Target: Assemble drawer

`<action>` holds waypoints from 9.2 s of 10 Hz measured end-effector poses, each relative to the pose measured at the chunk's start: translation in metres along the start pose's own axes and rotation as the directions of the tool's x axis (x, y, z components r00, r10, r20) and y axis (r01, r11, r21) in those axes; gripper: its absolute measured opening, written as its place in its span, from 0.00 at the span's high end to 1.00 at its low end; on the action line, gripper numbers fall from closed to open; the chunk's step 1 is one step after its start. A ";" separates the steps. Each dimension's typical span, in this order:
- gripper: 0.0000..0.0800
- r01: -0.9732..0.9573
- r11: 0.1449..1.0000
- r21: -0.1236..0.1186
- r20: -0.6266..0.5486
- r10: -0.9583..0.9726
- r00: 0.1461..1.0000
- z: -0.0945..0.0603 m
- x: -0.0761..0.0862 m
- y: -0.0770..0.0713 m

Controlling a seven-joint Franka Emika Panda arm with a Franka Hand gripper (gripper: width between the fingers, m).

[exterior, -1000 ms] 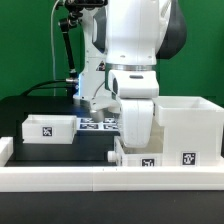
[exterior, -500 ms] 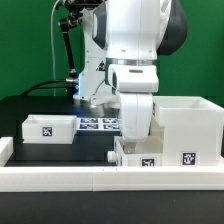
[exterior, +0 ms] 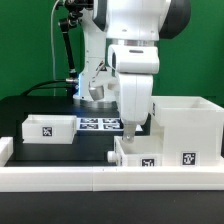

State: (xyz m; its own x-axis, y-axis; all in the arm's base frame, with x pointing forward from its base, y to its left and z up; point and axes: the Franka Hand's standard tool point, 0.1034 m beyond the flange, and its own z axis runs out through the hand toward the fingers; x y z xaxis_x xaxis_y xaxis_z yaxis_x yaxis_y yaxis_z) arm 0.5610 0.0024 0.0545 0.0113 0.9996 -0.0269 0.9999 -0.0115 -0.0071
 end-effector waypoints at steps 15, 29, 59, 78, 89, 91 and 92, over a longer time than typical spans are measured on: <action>0.19 0.045 0.998 0.036 -0.197 -0.037 0.980 0.023 -0.064 0.019; 0.19 -0.043 0.998 0.037 -0.223 0.050 0.974 0.033 -0.022 0.027; 0.19 -0.112 0.993 -0.048 -0.138 0.105 0.985 0.008 -0.046 -0.010; 0.19 -0.936 0.347 0.056 -0.137 0.931 0.338 -0.013 -0.103 -0.063; 0.19 -0.995 0.064 0.070 -0.100 0.993 0.057 0.003 -0.107 -0.138; 0.19 -0.996 0.061 0.066 -0.105 0.993 0.054 0.006 -0.107 -0.140; 0.19 -0.996 0.058 0.061 -0.107 0.993 0.051 0.014 -0.105 -0.148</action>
Offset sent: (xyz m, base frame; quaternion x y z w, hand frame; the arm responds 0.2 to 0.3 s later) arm 0.0008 -0.0091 0.0138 -0.0363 0.0819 -0.0280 0.9956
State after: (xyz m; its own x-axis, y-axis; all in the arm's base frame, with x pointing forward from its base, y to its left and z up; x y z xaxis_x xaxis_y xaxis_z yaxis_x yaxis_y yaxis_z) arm 0.4114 -0.1013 0.0446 0.9942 0.0429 0.0990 0.0464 -0.9983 -0.0341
